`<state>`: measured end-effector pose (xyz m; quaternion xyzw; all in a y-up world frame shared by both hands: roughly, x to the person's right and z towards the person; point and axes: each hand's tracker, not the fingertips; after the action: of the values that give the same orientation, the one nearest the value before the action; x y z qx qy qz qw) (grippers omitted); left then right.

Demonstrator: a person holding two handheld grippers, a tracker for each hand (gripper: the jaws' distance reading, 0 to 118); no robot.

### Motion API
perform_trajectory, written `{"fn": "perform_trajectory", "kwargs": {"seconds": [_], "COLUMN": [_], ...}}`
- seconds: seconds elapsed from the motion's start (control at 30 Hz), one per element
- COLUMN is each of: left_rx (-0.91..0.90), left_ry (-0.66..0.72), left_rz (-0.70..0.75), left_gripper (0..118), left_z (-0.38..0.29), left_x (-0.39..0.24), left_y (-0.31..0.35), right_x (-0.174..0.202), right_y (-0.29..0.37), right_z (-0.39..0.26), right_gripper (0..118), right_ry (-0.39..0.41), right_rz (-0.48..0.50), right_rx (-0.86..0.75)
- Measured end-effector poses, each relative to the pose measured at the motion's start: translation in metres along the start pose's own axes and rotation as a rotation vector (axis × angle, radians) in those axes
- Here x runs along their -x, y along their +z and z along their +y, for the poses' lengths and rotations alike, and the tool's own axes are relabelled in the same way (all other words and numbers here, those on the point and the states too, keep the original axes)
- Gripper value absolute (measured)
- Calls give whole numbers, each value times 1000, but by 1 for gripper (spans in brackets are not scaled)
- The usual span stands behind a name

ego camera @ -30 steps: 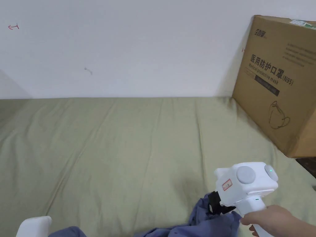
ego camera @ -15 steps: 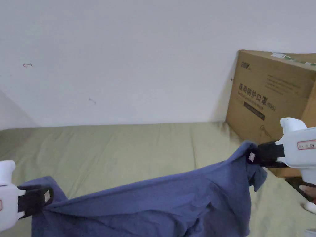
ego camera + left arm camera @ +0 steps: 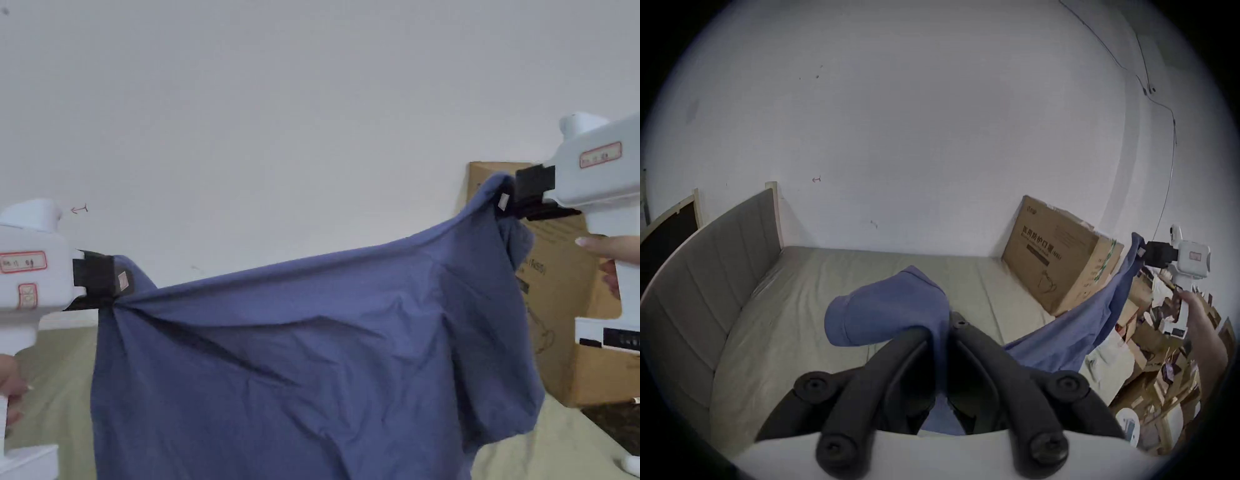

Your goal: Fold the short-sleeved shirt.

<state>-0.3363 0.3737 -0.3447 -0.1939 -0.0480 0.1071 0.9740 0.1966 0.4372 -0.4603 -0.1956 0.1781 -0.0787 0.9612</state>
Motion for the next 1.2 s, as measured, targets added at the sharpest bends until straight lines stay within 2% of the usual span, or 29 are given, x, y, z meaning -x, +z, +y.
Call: {"fn": "perform_trajectory", "kwargs": {"seconds": [0.07, 0.17, 0.4, 0.63, 0.77, 0.87, 0.97, 1.1, 1.2], "left_rx": [-12, -27, -110, -260, -305, -230, -85, 180, 331], "left_ry": [8, 11, 11, 84, 67, 61, 97, 199, 243], "left_rz": [0, -3, 12, 54, 67, 111, 127, 146, 143], "left_gripper": [3, 3, 3, 3, 3, 3, 3, 3, 3], "left_z": [17, 40, 92, 119, 113, 90, 42, -59, -148], "left_x": [-2, -4, -1, 17, 21, 27, 40, 61, 72], "left_y": [-10, -35, -99, -152, -174, -198, -229, -269, -271], "right_x": [3, 9, 22, 27, 35, 27, 5, -33, -68], "right_y": [-11, -34, -84, -126, -146, -169, -207, -235, -238], "right_z": [22, 53, 118, 144, 137, 112, 61, -66, -173], "right_gripper": [4, 4, 4, 4, 4, 4, 4, 4, 4], "right_ry": [27, 75, 57, 102, 141, 109, 90, 27, -32], "right_rz": [-19, -97, -148, -184, -214, -185, -185, -187, -184], "right_rx": [-15, -24, -131, -243, -305, -267, -142, 89, 283]}}
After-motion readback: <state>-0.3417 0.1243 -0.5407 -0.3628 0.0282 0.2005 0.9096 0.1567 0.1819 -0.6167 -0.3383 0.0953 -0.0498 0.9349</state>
